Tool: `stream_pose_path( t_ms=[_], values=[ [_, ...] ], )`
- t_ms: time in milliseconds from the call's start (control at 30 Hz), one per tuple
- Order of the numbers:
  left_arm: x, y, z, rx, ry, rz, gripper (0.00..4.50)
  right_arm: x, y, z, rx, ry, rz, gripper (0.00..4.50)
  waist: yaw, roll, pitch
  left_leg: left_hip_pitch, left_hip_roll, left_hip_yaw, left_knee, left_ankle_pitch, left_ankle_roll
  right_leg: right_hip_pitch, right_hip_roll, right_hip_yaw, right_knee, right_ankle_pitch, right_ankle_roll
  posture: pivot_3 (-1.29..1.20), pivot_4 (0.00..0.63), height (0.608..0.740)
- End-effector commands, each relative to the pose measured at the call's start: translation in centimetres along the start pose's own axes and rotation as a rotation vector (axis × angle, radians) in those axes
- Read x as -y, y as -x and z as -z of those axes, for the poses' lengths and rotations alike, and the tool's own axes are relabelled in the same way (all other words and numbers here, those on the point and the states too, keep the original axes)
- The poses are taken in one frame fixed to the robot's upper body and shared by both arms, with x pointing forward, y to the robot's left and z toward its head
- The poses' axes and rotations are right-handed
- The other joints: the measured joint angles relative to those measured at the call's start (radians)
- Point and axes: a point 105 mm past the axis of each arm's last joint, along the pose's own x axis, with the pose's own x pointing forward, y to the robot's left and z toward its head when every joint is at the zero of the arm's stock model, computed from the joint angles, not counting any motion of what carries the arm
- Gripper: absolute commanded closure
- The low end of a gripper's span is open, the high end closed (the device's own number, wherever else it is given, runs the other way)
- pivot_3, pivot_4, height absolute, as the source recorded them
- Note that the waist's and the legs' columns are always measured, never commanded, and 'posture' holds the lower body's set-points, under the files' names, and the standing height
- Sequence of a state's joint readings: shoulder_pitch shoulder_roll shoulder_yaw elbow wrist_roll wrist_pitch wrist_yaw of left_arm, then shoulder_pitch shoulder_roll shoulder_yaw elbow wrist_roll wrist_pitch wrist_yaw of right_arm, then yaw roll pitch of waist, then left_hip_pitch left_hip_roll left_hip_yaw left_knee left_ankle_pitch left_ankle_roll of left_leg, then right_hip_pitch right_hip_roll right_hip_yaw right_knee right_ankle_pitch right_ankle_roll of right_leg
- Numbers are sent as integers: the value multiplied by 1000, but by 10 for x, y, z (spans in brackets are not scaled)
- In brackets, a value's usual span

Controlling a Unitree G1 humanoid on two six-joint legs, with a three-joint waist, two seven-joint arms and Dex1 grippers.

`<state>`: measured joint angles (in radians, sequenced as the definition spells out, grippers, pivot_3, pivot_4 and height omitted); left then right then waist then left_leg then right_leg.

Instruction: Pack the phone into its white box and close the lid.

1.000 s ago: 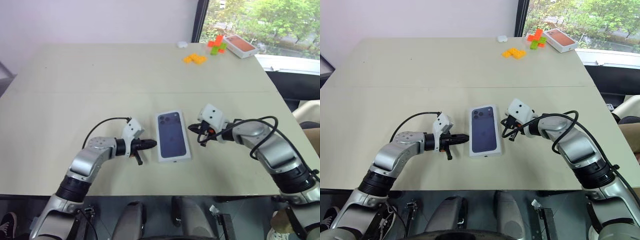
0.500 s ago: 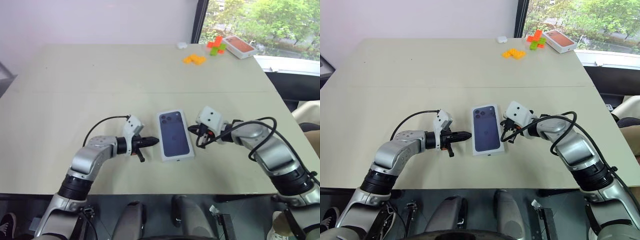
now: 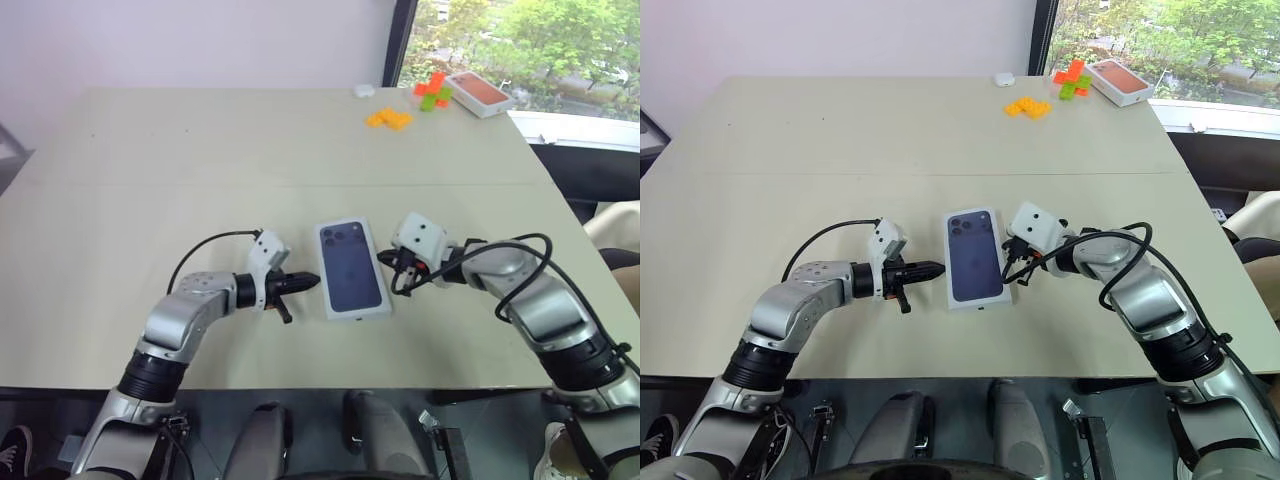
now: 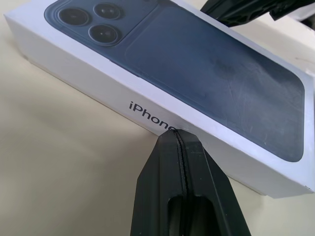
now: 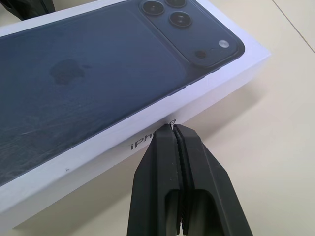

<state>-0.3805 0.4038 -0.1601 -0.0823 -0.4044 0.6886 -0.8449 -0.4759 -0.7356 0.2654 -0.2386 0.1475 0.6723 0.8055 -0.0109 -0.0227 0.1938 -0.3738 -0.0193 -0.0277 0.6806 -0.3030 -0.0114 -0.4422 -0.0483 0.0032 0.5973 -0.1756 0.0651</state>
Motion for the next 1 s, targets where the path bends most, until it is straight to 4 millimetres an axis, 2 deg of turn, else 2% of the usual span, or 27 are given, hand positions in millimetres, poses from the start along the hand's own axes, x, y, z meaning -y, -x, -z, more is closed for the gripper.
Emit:
stream_pose_path(
  t_ms=[33, 433, 500, 600, 767, 867, 1000],
  values=[
    [10, -4, -12, 41, -49, 41, 4500, -12, -5, -5, 22, 10, -49, 4427, 0, 0, 0, 0, 0, 0, 0, 0, 0, 0, 0, 0, 0, 0, 0, 0, 150, 740],
    [6, 2, -1, 7, -51, 23, 4500, -15, -10, -2, 2, 56, -46, 4427, -1, 0, 0, 0, 0, 0, 0, 0, 0, 0, 0, 0, 0, 0, 0, 0, 150, 740],
    [2, 6, -3, 9, -61, 6, 4500, -8, -7, 1, -15, 70, -26, 4427, -2, 0, 0, 0, 0, 0, 0, 0, 0, 0, 0, 0, 0, 0, 0, 0, 150, 740],
    [-4, 14, -12, 33, -67, -17, 4500, 4, 2, -1, -8, 57, -4, 4427, -1, 0, 0, 0, 0, 0, 0, 0, 0, 0, 0, 0, 0, 0, 0, 0, 150, 740],
    [-13, 18, -49, 136, -78, -38, 4500, 36, 17, -22, 112, -4, 84, 4427, 0, 0, 0, 0, 0, 0, 1, 0, 0, 0, 0, 0, 0, 0, 0, 0, 150, 740],
    [-17, 7, -63, 175, -100, -47, 4500, 45, 10, -33, 158, -9, 129, 4427, 0, 0, 0, 0, 0, 0, 1, 0, 0, 0, 0, 0, 0, 0, 0, 0, 150, 740],
    [-26, -12, -65, 168, -149, -99, 4500, 43, -6, -40, 170, 8, 138, 4427, 0, 0, 0, 0, -1, 0, 1, 0, 0, 0, 0, 0, 1, 1, 1, 0, 150, 740]
  ],
)
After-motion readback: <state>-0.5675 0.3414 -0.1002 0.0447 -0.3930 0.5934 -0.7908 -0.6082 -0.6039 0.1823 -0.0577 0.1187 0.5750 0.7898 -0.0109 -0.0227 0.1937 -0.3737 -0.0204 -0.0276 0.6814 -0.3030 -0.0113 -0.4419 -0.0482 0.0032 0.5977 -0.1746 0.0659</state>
